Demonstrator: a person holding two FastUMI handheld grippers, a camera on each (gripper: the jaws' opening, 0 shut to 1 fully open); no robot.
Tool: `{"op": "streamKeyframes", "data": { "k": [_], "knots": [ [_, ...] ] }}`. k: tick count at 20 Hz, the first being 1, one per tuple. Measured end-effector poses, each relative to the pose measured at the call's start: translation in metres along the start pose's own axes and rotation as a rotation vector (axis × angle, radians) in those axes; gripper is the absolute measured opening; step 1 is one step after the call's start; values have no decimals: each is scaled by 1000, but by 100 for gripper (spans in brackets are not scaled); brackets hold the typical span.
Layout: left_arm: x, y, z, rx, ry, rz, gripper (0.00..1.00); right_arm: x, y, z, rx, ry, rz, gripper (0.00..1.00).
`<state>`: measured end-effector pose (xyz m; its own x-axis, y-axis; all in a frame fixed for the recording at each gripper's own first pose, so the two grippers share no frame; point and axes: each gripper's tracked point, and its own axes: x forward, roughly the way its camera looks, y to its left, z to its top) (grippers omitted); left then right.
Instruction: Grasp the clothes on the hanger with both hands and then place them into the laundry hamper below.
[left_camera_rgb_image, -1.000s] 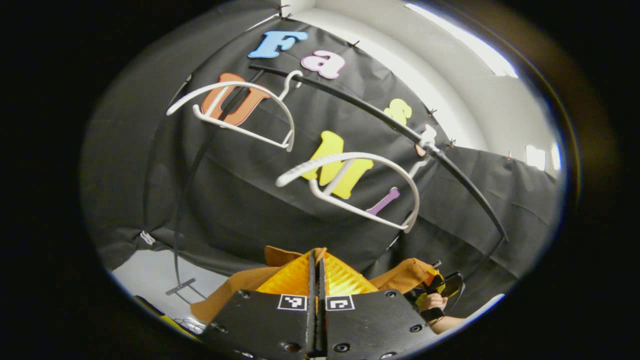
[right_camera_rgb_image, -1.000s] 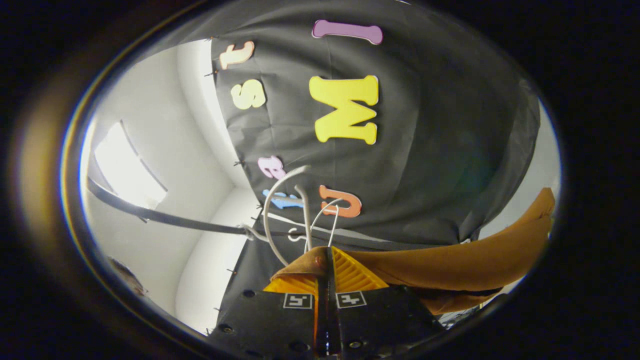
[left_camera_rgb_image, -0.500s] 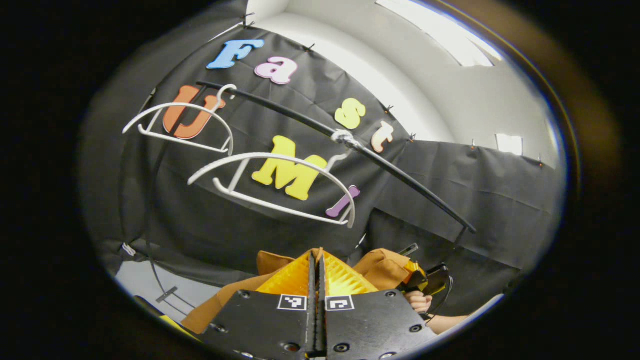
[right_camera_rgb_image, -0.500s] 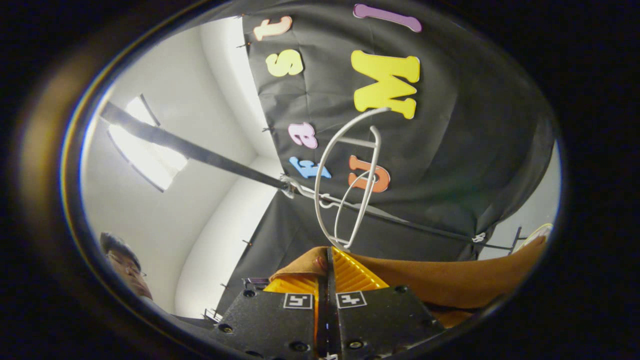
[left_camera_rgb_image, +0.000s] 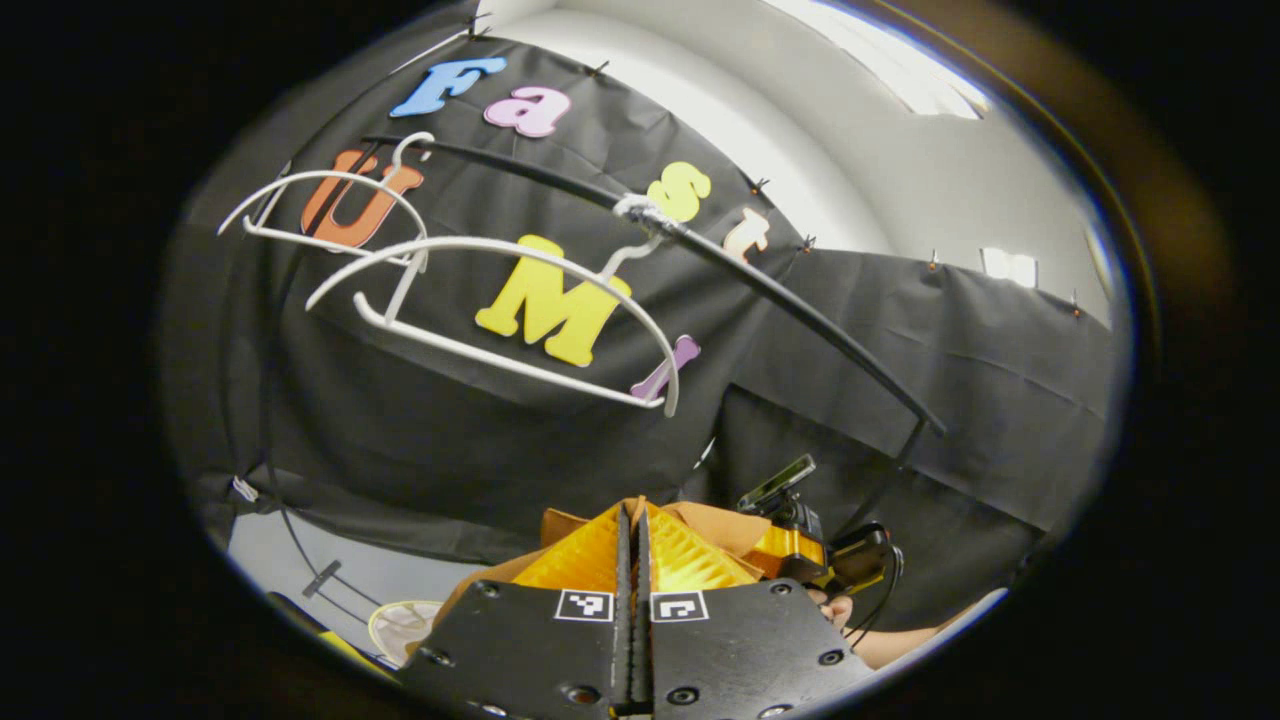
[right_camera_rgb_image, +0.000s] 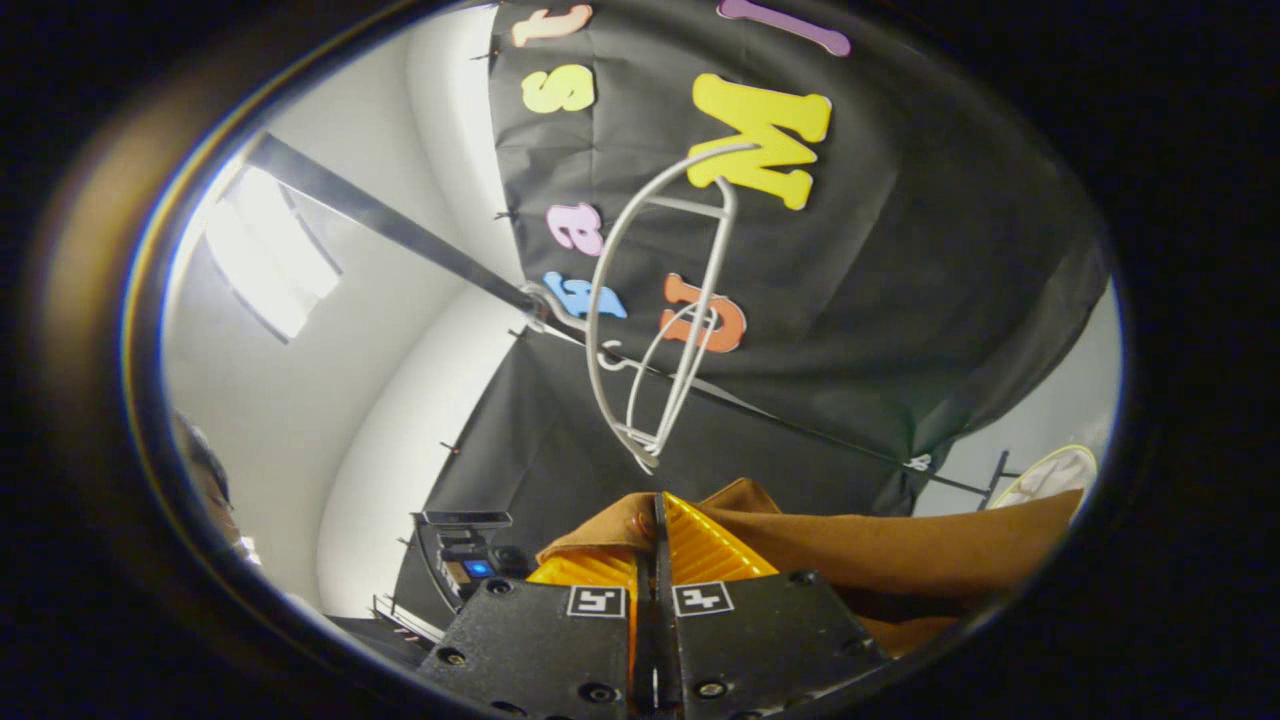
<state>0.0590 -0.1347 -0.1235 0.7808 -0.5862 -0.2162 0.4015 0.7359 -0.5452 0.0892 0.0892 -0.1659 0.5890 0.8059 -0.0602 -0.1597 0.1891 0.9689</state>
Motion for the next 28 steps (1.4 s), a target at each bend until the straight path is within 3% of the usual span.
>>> {"op": "streamKeyframes", "data": {
  "k": [4,5,6,11,18,19,20,21,22,24,25,28],
  "knots": [
    [2,30,-54,-21,123,73,7,6,-64,-28,-33,25,-227,0],
    [3,39,-67,-17,161,92,7,8,-82,-33,-62,32,-300,4],
    [4,48,-81,-13,199,112,0,8,-99,-38,-83,38,-368,4],
    [1,86,-141,-1,388,173,0,0,-172,-51,-91,39,-651,4],
    [-24,118,-170,101,612,322,0,-33,-253,-76,-90,88,-1071,6],
    [-25,115,-168,102,614,320,8,-38,-256,-83,-97,104,-1093,4],
    [-20,113,-169,97,617,313,1,-40,-254,-88,-96,112,-1102,11],
    [-21,109,-166,93,616,316,6,-42,-248,-88,-99,113,-1103,20],
    [-25,108,-166,95,607,328,17,-43,-244,-87,-114,118,-1113,24],
    [-40,108,-156,102,567,359,52,-51,-228,-82,-183,125,-1138,38],
    [-44,109,-152,106,541,371,61,-55,-214,-79,-231,133,-1137,51],
    [-70,91,-133,122,445,448,88,-79,-177,-80,-403,128,-1153,67]
  ]
}}
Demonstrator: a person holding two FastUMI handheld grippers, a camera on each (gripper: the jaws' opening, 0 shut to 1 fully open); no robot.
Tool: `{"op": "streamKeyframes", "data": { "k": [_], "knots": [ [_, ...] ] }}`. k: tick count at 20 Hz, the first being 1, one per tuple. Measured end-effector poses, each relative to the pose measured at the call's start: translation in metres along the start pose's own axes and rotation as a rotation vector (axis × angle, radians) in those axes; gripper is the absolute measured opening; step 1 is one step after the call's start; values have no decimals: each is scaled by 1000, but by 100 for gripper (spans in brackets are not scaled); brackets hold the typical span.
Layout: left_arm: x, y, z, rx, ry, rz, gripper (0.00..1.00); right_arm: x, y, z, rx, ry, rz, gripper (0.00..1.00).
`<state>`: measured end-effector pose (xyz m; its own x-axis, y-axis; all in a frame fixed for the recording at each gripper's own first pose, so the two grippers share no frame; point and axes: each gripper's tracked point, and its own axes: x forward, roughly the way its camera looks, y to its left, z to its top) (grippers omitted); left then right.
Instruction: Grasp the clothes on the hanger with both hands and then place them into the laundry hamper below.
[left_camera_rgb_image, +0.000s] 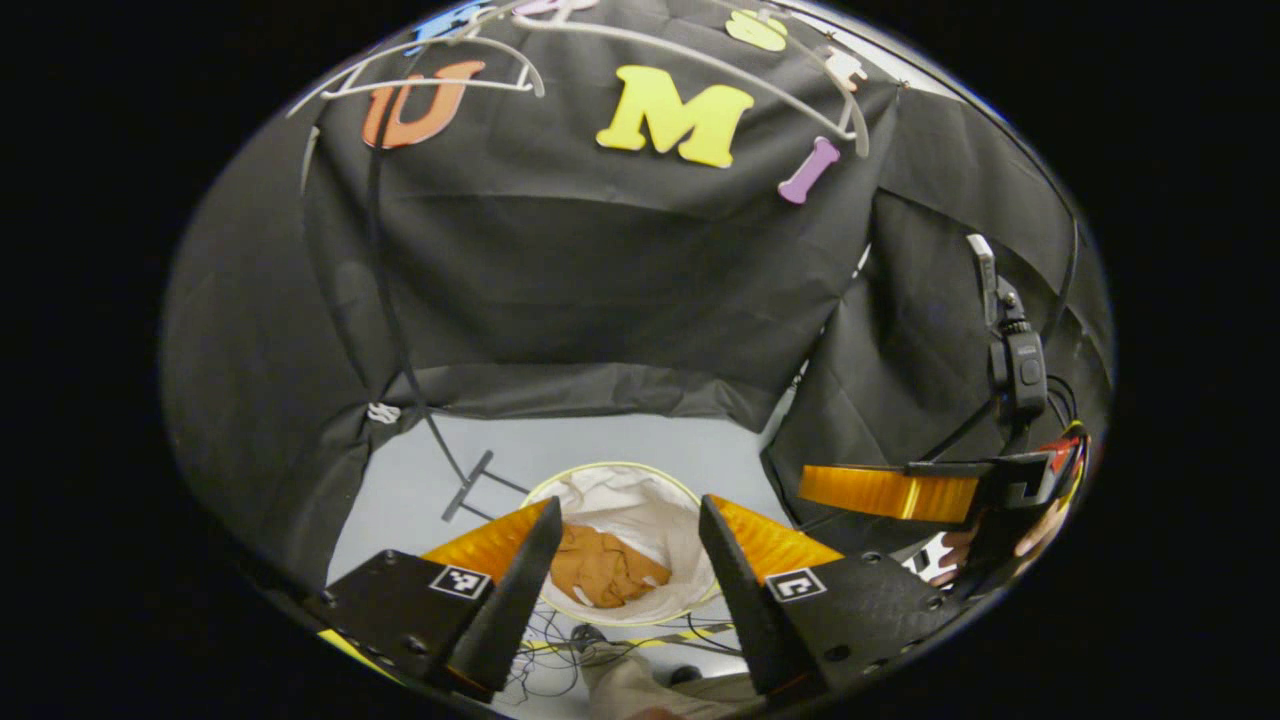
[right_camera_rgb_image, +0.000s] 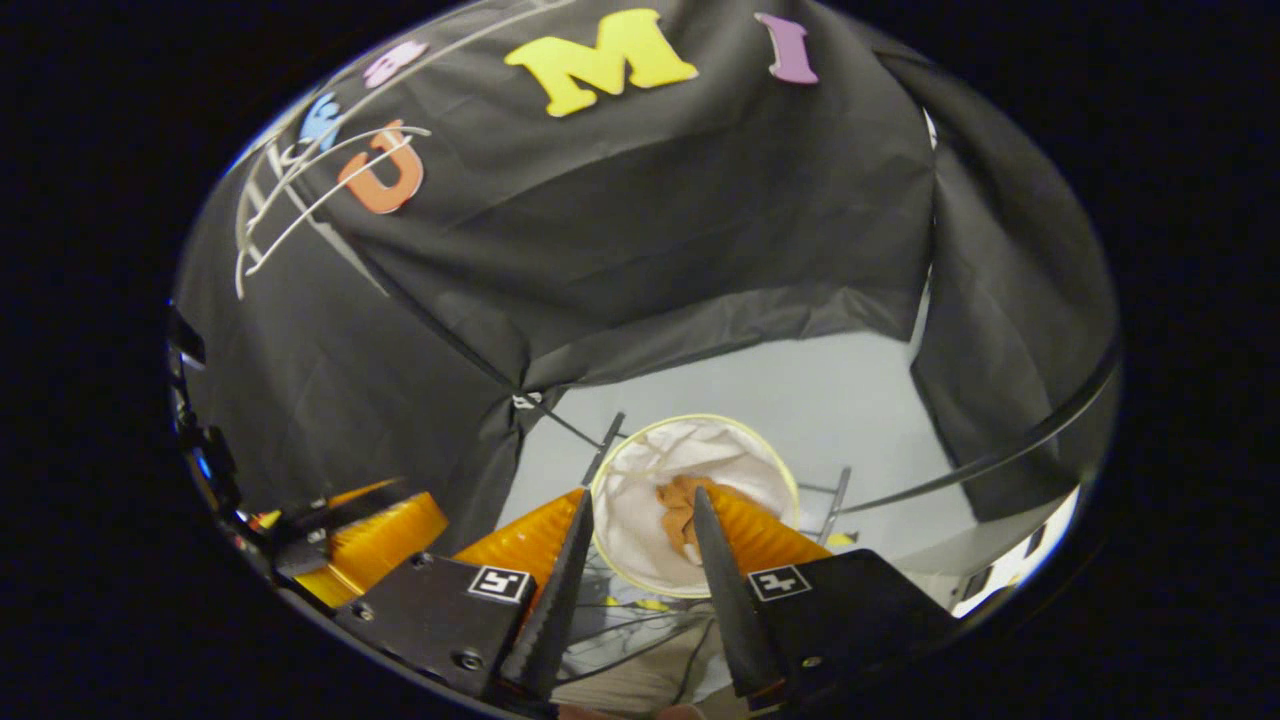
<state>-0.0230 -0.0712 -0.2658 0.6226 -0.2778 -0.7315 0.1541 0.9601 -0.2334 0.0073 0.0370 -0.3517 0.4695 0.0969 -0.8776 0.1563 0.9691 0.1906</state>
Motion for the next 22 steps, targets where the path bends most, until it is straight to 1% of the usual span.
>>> {"op": "streamKeyframes", "data": {
  "k": [1,2,3,4,6,7,9,12,14,17,19,22],
  "knots": [
    [-17,-1,1,-6,-34,32,97,-20,-6,0,-35,-34,-5,66],
    [-33,-2,2,-5,-78,63,92,-44,-10,1,-60,-74,4,66],
    [-52,-4,6,0,-124,93,94,-68,-12,2,-81,-117,16,68],
    [-72,-9,7,7,-175,114,94,-94,-17,-2,-99,-159,25,66],
    [-114,-26,14,20,-278,146,96,-141,-35,-8,-142,-236,18,78],
    [-137,-35,15,25,-325,162,96,-162,-45,-8,-170,-284,-1,84],
    [-180,-46,15,36,-412,184,92,-204,-60,-9,-196,-365,-4,84],
    [-236,-70,23,44,-517,197,100,-270,-66,-13,-181,-492,44,84],
    [-279,-79,39,57,-616,219,100,-319,-70,-4,-191,-615,61,84],
    [-321,-93,61,73,-742,211,100,-392,-78,18,-202,-811,59,85],
    [-350,-95,68,91,-808,230,100,-428,-81,29,-204,-925,50,84],
    [-367,-82,75,126,-894,255,100,-473,-78,33,-219,-1077,43,84]
  ]
}}
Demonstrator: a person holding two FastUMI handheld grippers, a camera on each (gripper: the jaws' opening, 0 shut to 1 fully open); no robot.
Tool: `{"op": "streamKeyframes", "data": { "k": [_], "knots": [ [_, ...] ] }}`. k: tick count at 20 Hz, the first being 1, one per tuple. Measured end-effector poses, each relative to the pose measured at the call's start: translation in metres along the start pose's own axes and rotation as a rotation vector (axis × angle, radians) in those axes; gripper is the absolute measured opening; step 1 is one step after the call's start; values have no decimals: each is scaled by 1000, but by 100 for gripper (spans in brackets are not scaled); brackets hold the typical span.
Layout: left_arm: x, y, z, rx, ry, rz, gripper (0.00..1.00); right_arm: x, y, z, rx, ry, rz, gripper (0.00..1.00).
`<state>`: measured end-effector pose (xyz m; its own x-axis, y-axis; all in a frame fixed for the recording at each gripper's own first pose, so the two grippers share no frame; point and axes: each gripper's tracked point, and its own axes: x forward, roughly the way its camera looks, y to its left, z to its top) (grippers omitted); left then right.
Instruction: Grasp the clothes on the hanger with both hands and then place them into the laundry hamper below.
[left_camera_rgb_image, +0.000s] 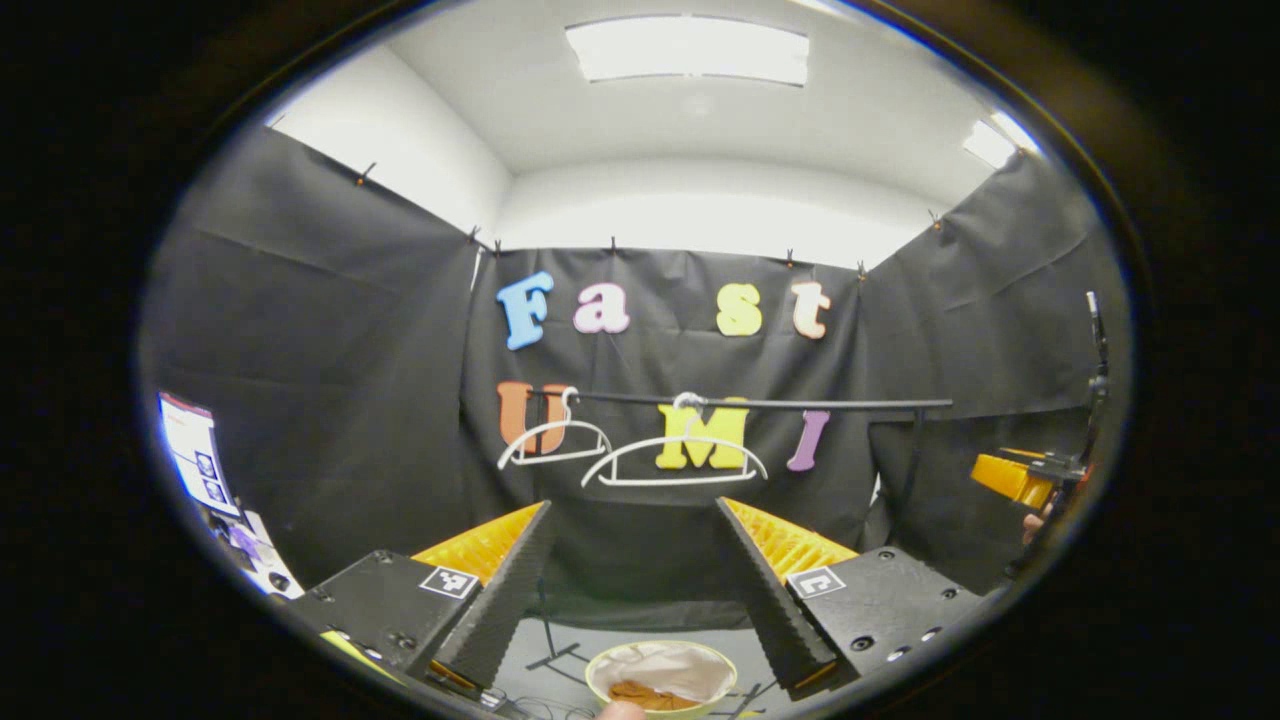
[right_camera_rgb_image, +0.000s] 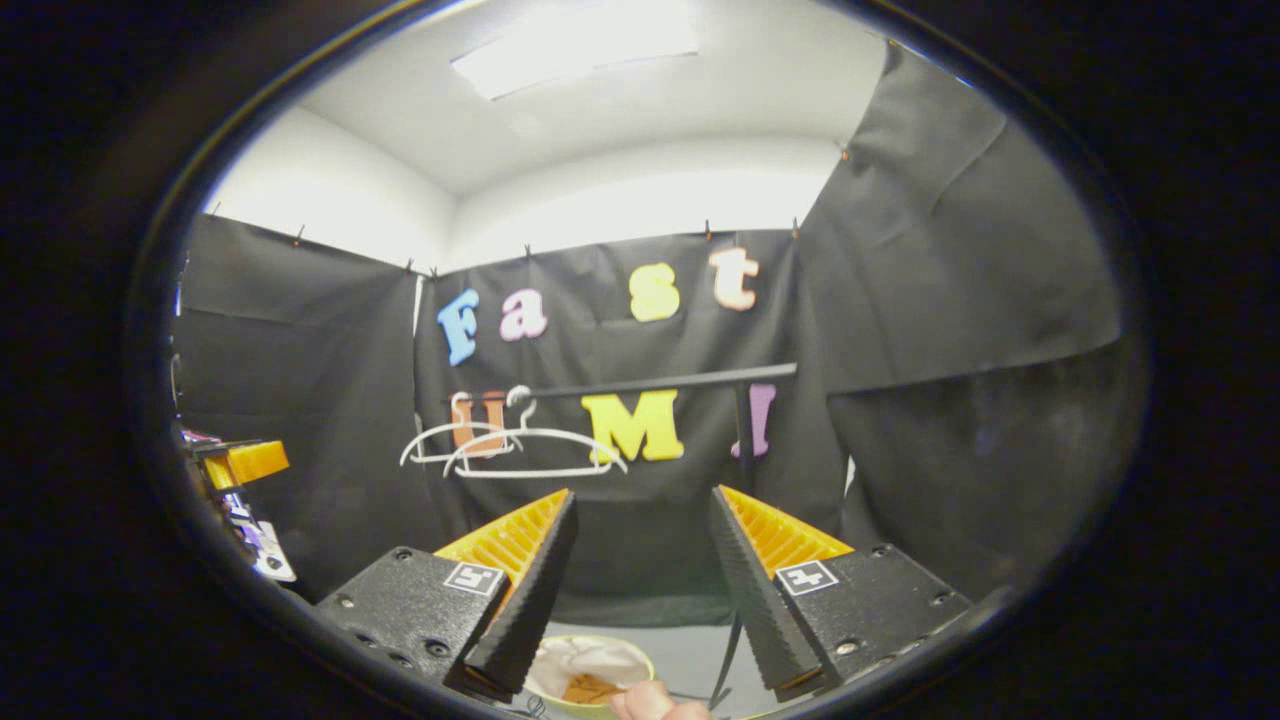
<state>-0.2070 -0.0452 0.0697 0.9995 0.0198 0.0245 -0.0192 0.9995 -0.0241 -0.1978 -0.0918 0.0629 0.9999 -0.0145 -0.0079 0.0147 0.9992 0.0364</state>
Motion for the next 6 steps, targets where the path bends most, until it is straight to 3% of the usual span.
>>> {"op": "streamKeyframes", "data": {
  "k": [6],
  "knots": [
    [-15,2,21,79,-157,-28,100,-29,22,28,-45,-173,18,84]
  ]
}}
